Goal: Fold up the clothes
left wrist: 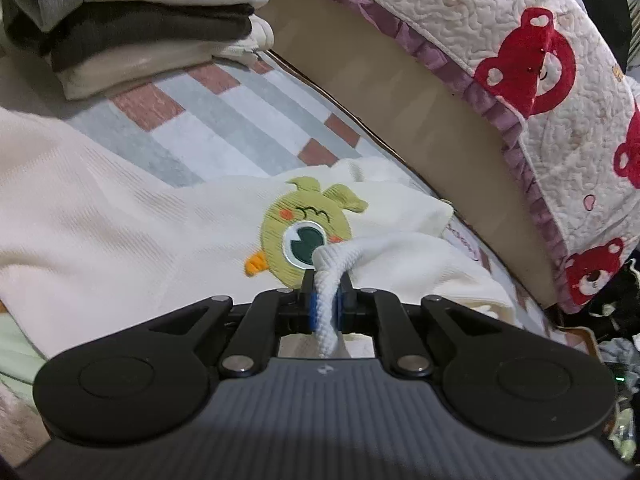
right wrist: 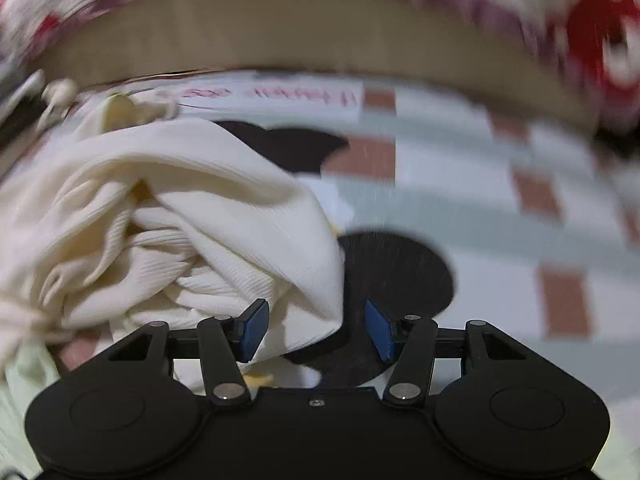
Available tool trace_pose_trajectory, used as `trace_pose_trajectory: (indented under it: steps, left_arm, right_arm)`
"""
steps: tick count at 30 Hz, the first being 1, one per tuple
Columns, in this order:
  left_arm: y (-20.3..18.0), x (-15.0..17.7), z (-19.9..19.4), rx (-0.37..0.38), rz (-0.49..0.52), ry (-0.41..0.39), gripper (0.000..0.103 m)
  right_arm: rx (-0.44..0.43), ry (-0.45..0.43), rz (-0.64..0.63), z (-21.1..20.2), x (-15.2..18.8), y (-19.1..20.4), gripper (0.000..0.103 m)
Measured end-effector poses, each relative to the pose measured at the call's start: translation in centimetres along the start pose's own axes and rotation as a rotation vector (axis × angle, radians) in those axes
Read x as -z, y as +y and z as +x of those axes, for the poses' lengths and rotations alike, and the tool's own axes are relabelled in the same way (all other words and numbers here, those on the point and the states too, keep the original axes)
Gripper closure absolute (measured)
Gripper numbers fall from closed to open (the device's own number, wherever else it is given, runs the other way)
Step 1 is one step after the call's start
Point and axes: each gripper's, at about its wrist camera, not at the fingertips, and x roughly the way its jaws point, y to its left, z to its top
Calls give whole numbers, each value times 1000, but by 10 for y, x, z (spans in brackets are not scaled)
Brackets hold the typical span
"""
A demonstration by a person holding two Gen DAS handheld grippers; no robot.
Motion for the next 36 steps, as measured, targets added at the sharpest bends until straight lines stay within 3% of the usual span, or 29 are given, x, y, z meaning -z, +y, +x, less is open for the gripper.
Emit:
trace_pose_trajectory:
  steps: [1, 2, 4, 9, 15, 17, 20, 25, 30, 31, 33, 36]
  left_arm:
    - [-1, 1, 2, 7, 4, 13, 93]
    - [-2, 2, 4, 13, 8, 25, 93]
    - [-5, 4, 8, 31, 20, 52, 93]
    - [-26, 4, -2, 152, 53, 66, 93]
    - [-73, -2, -32, 357, 94, 98, 94]
    - [-88, 3, -37, 486, 57, 184, 94]
    - [-99, 22, -26, 612, -63, 422, 94]
    - [-111, 86, 4, 466, -42, 665, 94]
    - [-136, 143, 30, 292, 171, 773, 95]
    - [-141, 148, 32, 266, 204, 790, 95]
    - [-149, 151, 35, 221, 276, 800, 90]
    - [-152, 146, 33, 197, 300, 795, 69]
  right_arm:
    - [-44, 17, 28, 9, 0, -3, 85]
    - [-88, 34, 56, 18, 0, -5, 88]
    - [-82, 3, -9, 18, -5, 3, 98]
    - [23, -88, -144, -32, -47, -1, 99]
    - [279, -187, -185, -109, -106, -81, 100]
    - [344, -220, -176, -127, -115, -111, 100]
    - [442, -275, -152, -156, -114, -155, 100]
    - [526, -232, -126, -145, -93, -227, 100]
    - [523, -34, -97, -86, -37, -261, 95]
    - [511, 20, -68, -77, -27, -265, 82]
    - [486, 128, -10, -58, -7, -273, 70]
    - [305, 196, 179, -53, 16, -272, 71]
